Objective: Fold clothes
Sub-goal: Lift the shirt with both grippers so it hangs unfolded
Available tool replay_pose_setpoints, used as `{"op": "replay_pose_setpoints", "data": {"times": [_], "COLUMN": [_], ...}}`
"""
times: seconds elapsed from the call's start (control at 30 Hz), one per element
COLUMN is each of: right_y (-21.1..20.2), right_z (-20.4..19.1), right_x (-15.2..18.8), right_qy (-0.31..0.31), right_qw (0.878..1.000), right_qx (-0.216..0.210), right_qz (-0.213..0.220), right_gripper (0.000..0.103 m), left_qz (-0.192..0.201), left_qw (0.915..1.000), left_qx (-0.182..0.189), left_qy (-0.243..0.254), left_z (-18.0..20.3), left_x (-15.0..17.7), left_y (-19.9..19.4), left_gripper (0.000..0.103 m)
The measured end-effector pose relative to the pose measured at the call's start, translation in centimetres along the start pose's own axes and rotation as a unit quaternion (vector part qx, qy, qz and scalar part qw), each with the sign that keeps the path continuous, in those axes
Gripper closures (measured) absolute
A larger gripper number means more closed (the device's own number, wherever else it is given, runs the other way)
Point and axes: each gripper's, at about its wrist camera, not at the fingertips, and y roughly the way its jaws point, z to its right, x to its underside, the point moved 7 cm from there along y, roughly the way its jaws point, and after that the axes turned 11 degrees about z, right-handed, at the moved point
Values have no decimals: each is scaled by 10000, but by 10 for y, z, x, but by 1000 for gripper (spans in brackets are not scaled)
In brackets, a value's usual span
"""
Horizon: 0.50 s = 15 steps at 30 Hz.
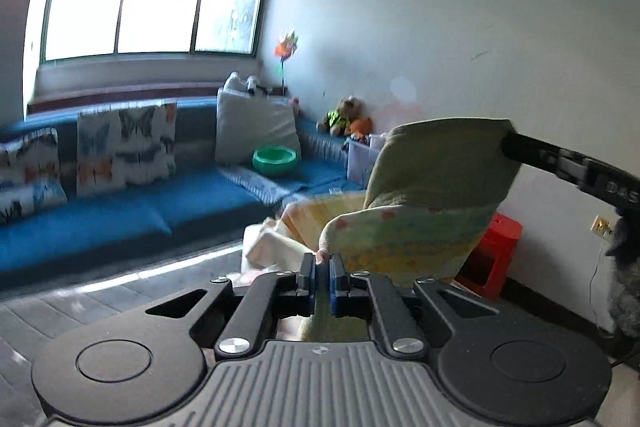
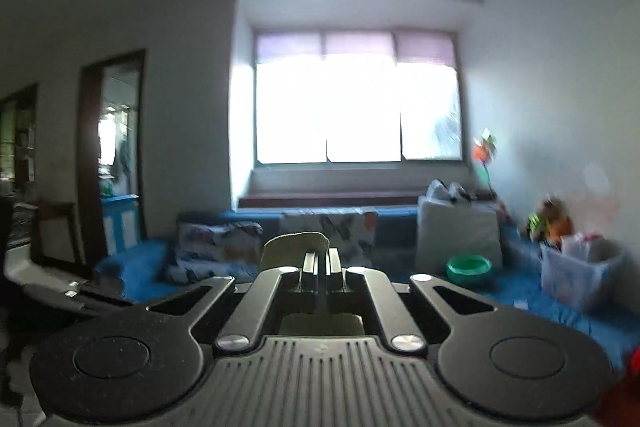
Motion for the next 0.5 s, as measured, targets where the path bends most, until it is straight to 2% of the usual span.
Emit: {"op": "replay_pose_setpoints", "data": {"times": [0.1, 0.27, 0.5], "right_y": [-27, -60, -93], "right_z": [-10, -32, -70], "right_x": [4, 36, 105], "right_qy": [-85, -123, 139], "right_qw": [9998, 9958, 9736], "right_qx": [-146, -474, -1012], "right_qz": [-124, -773, -2040], "right_gripper": [100, 100, 98], "left_qz": [-110, -659, -1574], "left_qw": [9998, 9974, 9866], "left_qx": [83, 278, 433], "left_qy": [115, 91, -87], "left_z": [4, 13, 16], "left_x": [13, 63, 151], "left_y": [-20, -45, -73], "left_gripper": [96, 96, 96]}}
